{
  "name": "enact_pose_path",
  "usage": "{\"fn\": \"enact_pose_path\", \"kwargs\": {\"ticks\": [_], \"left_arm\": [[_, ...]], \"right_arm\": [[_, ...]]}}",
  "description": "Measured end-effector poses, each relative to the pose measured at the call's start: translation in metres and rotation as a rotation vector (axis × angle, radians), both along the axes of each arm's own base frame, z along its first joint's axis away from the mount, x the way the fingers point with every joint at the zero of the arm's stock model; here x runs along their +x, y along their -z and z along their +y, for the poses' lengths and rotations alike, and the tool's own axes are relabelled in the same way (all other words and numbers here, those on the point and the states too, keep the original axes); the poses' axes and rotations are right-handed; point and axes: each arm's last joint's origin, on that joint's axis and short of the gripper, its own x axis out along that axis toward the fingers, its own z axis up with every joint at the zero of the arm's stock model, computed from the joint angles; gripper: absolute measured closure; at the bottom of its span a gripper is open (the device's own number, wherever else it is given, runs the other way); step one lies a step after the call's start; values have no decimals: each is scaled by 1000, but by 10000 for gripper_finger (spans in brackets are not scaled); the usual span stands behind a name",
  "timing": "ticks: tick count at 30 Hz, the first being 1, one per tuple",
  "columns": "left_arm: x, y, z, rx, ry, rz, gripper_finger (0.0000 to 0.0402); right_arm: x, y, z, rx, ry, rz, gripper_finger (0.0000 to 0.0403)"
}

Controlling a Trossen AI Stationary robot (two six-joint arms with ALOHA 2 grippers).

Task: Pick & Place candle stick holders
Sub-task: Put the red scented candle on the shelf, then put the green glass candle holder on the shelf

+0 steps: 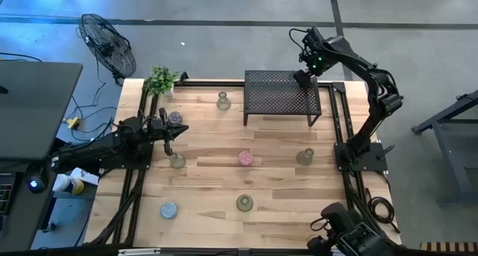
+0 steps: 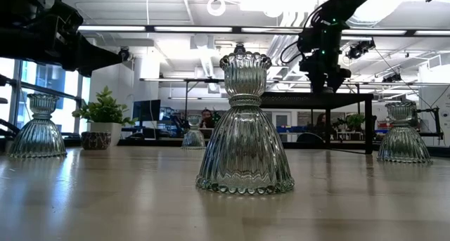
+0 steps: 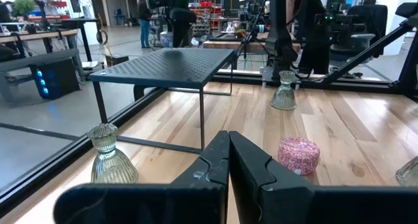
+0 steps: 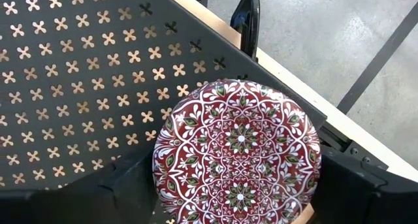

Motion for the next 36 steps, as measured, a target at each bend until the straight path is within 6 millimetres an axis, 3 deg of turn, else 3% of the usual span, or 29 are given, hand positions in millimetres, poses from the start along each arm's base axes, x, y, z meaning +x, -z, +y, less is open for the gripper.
{"fn": "enact_pose_path", "kwargs": {"ticks": [9,21,29,36], "left_arm": [[0,0,0,-3,0,-1,401],[0,0,0,-8,-2,-2,401],[0,0,0,-11,-2,-3,401],[0,0,0,-3,2,-1,401]], "right_arm": [[3,9,-4,26,6,14,85],[-1,-5,3,-20,7,11,75],[-3,-38,22,-158,-38,-52,61],[3,-87,71,-232,-108,-201,108]]}}
